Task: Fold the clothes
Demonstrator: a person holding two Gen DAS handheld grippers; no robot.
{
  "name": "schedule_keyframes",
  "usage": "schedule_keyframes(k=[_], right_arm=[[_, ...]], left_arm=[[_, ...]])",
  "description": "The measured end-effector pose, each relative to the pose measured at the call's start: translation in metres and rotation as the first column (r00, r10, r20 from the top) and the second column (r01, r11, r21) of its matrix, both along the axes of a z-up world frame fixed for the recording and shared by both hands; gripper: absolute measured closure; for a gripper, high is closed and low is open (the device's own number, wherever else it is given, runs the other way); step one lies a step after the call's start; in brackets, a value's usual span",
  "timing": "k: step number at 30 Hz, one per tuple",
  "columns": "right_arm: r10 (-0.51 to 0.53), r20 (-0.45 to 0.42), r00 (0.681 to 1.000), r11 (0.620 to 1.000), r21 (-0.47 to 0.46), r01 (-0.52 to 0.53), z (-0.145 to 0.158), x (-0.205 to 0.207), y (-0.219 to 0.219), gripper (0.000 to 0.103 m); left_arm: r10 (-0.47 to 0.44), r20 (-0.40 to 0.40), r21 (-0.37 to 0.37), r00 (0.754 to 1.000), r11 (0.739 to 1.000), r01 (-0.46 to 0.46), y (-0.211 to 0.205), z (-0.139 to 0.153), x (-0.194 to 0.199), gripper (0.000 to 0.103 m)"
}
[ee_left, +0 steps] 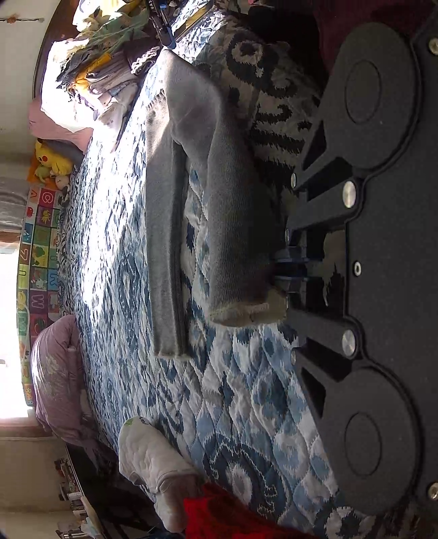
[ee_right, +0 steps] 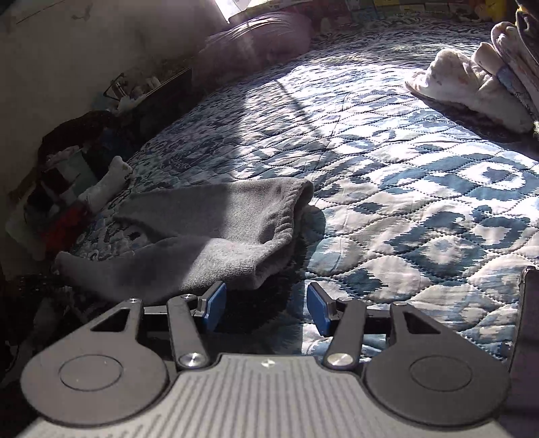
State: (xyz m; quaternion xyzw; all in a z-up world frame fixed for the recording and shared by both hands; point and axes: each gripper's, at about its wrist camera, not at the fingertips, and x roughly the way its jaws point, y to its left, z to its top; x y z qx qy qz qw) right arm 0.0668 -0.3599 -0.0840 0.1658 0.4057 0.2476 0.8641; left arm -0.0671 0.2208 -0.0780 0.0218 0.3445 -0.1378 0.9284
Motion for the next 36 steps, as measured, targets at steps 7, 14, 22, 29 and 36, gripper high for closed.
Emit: schedule_keyframes(k=[7,14,22,29,36], right_arm=[[-0.14,-0.088,0.986,0.986,0.075,0.147,-0.023,0.023,-0.003,0.033],[-0.225,-0.24,0.944,0.938,0.21,0.277,-0.057,0.043,-0.005,0.032],[-0.199,-0.323,0.925,0.912,0.284,0.295,-0.066,0.037,0.003,0.043],[-0.17,-0.307,0.937,0.872,0.396,0.288,-0.077,0.028,0.017,0.074],[-0.159,-0.02,0.987,0.857,0.493,0.148,-0.038,0.017,0.007,0.08]], left_arm=[[0.116,-0.006,-0.252,0.993,0.961,-0.114,0.038,0.011,-0.019,0.053],[0.265,-0.188,-0.369,0.946,0.873,-0.318,0.046,-0.014,0.027,0.053],[0.237,-0.245,-0.357,0.94,0.88,-0.315,0.023,-0.03,0.043,0.075],[0.282,-0.235,-0.38,0.93,0.854,-0.355,0.02,-0.025,0.05,0.098],[0.287,-0.088,-0.519,0.954,0.805,-0.29,0.044,0.04,0.052,0.098]])
